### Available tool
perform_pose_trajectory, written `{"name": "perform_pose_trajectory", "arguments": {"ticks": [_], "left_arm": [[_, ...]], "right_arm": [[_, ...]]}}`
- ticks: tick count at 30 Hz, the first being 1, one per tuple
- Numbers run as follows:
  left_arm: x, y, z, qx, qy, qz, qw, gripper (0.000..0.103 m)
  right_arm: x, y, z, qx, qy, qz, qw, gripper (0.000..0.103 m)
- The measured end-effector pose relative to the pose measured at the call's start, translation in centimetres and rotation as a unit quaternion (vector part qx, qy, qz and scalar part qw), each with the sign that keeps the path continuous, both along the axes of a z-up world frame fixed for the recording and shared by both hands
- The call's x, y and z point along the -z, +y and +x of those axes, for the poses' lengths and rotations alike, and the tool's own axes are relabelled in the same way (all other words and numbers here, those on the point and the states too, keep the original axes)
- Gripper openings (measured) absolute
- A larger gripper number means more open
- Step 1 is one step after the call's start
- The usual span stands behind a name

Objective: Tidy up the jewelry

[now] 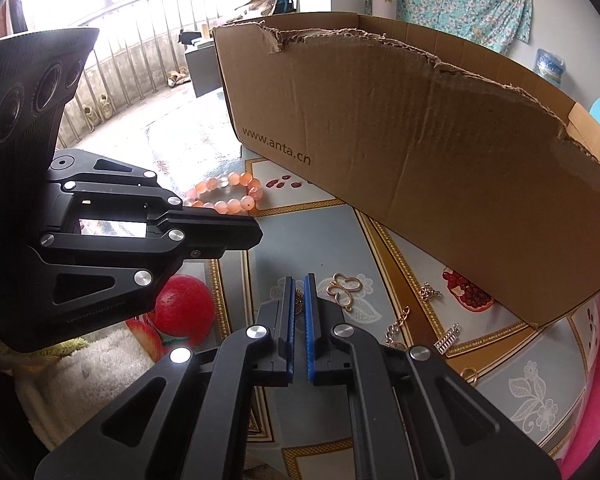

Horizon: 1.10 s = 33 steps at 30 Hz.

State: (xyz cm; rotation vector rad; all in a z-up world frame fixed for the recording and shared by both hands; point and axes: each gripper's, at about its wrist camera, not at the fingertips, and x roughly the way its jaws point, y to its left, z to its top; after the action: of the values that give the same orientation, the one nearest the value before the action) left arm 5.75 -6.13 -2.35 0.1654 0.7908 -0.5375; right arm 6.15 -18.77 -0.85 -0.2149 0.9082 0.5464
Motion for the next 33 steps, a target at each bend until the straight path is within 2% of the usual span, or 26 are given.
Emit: {"name": "perform_pose_trajectory", "arguments": {"ticks": [10, 16, 21, 22, 24, 26, 33], "left_arm": [[-0.3, 0.1, 0.0, 0.001, -0.004, -0.005, 1.0000, 0.000], [-0.7, -1.1, -0.1, 0.025, -0.009, -0.015, 0.9995, 0.001], [-0.9, -2.1, -0.3, 0.040, -0.011, -0.013, 0.9990, 0.005], [-0.8, -2.3, -0.4, 0.045, -0.009, -0.011, 0.9989, 0.007], [-0.8, -2.8, -0.7, 0.055, -0.009, -0.004, 0.9985, 0.019], [-0.6, -3.3, -1.2, 0.064, -0.014, 0.007, 0.9978, 0.024], [0.4, -4.6, -1.2, 0.087, -0.023, 0.047, 0.9948, 0.024]], "right_arm": [[-0.8, -1.4, 0.2, 0.039, -0.001, 0.026, 0.999, 0.003], [-2.1, -4.1, 0.0, 0.094, -0.010, 0.054, 0.994, 0.003], [-2.6, -4.8, -0.5, 0.108, -0.007, 0.063, 0.992, 0.003], [-2.5, -4.9, -0.7, 0.108, -0.006, 0.064, 0.992, 0.003], [-2.2, -5.0, -0.7, 0.111, -0.004, 0.069, 0.991, 0.003], [-2.0, -4.9, -0.6, 0.112, -0.001, 0.074, 0.991, 0.003], [-1.7, -4.8, -0.9, 0.109, 0.002, 0.090, 0.990, 0.003]]}}
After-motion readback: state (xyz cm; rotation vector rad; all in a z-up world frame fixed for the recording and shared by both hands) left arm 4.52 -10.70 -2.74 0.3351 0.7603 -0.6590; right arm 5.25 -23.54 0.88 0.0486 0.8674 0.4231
